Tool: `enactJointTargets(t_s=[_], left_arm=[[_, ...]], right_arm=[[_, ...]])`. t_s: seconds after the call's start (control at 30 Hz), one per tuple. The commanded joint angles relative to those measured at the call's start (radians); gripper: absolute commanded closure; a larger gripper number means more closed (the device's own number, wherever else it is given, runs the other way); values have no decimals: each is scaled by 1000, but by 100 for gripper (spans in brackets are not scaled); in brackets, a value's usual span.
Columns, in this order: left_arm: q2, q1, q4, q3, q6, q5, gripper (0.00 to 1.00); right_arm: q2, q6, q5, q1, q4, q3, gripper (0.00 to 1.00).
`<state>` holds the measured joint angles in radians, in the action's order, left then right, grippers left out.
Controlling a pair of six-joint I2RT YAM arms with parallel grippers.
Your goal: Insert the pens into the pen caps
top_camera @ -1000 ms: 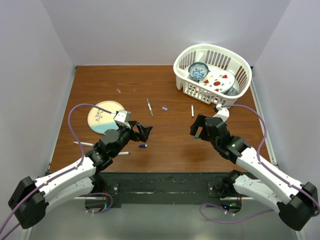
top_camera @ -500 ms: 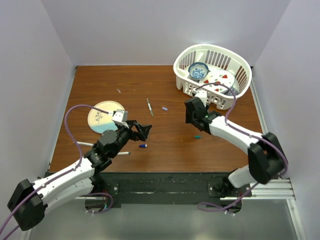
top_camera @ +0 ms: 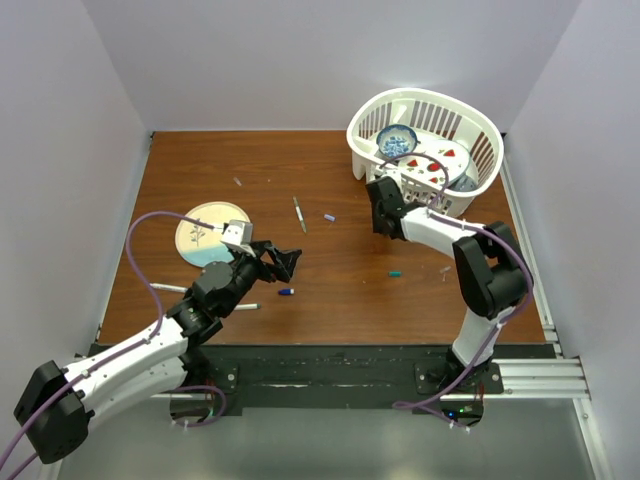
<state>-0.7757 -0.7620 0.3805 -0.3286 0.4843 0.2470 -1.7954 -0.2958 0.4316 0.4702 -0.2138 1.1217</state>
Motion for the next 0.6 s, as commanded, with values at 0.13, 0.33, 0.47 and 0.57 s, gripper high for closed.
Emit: enactJointTargets(t_s=[0.13, 0.33, 0.47, 0.57], left_arm=[[10, -3, 57, 13, 7, 34, 3], [38, -5, 57, 20, 5, 46, 4], [72, -5, 95, 59, -9, 32, 4], [99, -3, 112, 77, -13, 37, 4]], right_arm=[[-85, 14, -47, -25, 25, 81, 63], [-110, 7, -48, -28, 17, 72, 64], [-104, 9, -79, -31, 25, 53, 67], [-107, 24, -108, -31, 2, 66, 88]])
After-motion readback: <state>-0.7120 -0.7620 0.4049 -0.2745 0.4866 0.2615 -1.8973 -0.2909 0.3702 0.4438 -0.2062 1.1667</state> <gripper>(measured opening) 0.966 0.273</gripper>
